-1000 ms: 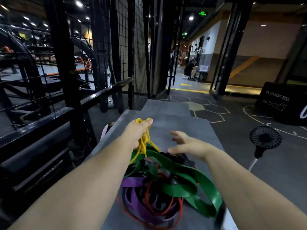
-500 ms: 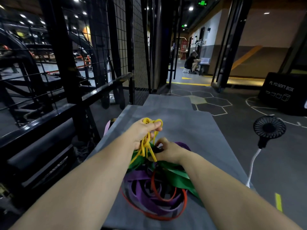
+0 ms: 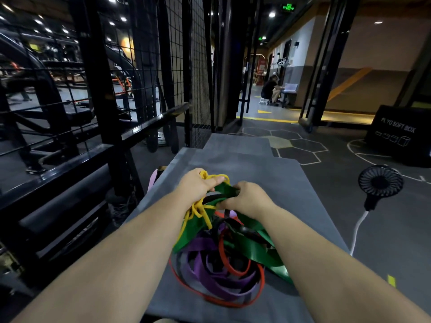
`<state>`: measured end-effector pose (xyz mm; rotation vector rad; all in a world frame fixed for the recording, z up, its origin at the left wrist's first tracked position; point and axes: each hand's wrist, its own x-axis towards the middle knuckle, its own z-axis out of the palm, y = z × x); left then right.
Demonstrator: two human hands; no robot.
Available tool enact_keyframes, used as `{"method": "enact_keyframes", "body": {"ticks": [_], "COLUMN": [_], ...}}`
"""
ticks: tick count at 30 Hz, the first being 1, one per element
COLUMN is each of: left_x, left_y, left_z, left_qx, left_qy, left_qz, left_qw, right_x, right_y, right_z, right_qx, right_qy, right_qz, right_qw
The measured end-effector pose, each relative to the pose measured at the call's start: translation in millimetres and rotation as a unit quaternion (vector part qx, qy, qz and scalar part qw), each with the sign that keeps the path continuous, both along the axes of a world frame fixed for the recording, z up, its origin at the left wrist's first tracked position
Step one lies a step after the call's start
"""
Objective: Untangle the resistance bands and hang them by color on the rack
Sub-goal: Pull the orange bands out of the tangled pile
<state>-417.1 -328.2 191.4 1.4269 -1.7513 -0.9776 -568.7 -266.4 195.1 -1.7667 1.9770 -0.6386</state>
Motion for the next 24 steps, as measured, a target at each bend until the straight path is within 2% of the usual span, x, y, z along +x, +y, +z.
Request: {"method": "enact_keyframes", "body": {"ticks": [6,13,18,21,22,24], "left_x": [0,-2,-3,-4,-5,-5], "left_y": [-5,-2,-4,-1,0,0], "left_z": [3,12,11,11,12,10], "left_qx": [-0.02,-0.023,-0.03,-0.027,-0.022,0.013], "left_qy": [-0.1,-0.125,-0.076,-0.063,-0.047,0.049], "left_qz": [0.054,0.1,0.102,0.095,0.091,0.063], "left_qw": [0.993,0.987,0.991,0.993,0.995,0.997], "right_x": [7,8,7,8,8,7], "right_y": [12,16,21,25,26,28], "right_z": [13,24,25,20,19,19], "right_qx": [-0.057,-0.07,-0.05,-0.054,-0.057,-0.055], "right_qy": [0.047,0.114,0.173,0.244,0.267,0.293], "right_qz": [-0.021,-0.025,0.009,0.063,0.083,0.108], "right_qw": [0.997,0.991,0.984,0.966,0.958,0.948]}}
